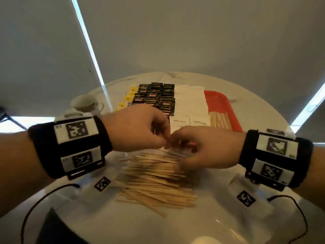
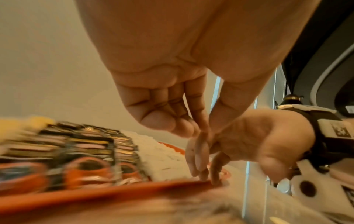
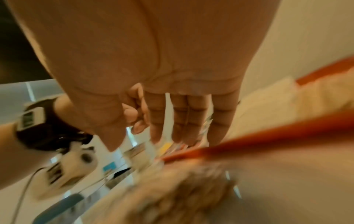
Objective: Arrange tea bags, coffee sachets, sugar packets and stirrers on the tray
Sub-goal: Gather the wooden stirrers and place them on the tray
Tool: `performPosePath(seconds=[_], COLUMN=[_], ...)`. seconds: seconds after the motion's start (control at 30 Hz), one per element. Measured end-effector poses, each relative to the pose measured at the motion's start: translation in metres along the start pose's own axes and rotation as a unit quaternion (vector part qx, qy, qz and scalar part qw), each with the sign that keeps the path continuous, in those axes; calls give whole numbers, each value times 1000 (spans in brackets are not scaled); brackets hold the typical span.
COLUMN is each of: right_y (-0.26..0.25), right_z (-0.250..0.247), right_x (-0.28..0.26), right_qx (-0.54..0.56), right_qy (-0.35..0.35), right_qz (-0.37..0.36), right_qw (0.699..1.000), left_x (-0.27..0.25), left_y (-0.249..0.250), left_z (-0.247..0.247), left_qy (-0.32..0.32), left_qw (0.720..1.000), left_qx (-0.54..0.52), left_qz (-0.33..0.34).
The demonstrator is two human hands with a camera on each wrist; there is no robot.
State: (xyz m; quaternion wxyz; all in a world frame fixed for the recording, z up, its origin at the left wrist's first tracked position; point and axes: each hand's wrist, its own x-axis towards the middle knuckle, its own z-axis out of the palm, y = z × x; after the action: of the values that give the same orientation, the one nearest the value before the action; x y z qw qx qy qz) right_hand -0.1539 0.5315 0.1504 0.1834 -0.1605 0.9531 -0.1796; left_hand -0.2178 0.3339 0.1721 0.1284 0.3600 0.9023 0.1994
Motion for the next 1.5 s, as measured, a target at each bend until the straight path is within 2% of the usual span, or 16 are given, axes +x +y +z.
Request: performPosePath(seconds=[0.1,0.23,0.33,0.57,0.73,0.83,0.9,1.0,1.1,1.17,1.23,1.37,1.4,1.43,1.5], right_y=[-25,-37,-45,-58,-52,-54,-57,-61,-65,-65,-63,-53,-51,-50,-50], right_z=[23,42,48,54,45,35,28,18,9,2,-2,-2,-3,-5,-14], right_x=[7,31,41,50,55,53,52,54,58,60,62,70,72,73,76], right_qx=[-107,-164,-176,-112,-52,-27,7,148,273,332,373,413,424,434,462], right_qy=[-17,-18,-21,-4,22,56,82,130,154,155,152,138,135,136,156], right_qz=[6,58,73,92,97,86,79,63,27,0,-12,-5,-8,-15,-49], right_qw=[994,985,981,989,994,994,993,978,949,931,915,900,896,890,872], left_x=[-47,-79,-81,-69,-65,-62,-57,-43,-24,-15,-11,-4,-2,0,5], left_y=[-24,-45,-51,-64,-75,-76,-75,-71,-64,-53,-43,-40,-41,-44,-50], left_z=[4,23,31,31,20,4,-7,-17,-20,-22,-24,-29,-31,-32,-29], left_qy=[-38,-122,-118,-58,-24,46,111,174,246,271,275,237,228,226,229], left_qw=[997,973,966,981,990,993,986,949,903,897,912,929,921,902,836], left_qx=[60,163,198,154,79,16,-66,-251,-349,-349,-305,-272,-302,-357,-496], left_qz=[-44,-106,-114,-103,-116,-110,-101,-82,-46,-20,13,84,91,90,58])
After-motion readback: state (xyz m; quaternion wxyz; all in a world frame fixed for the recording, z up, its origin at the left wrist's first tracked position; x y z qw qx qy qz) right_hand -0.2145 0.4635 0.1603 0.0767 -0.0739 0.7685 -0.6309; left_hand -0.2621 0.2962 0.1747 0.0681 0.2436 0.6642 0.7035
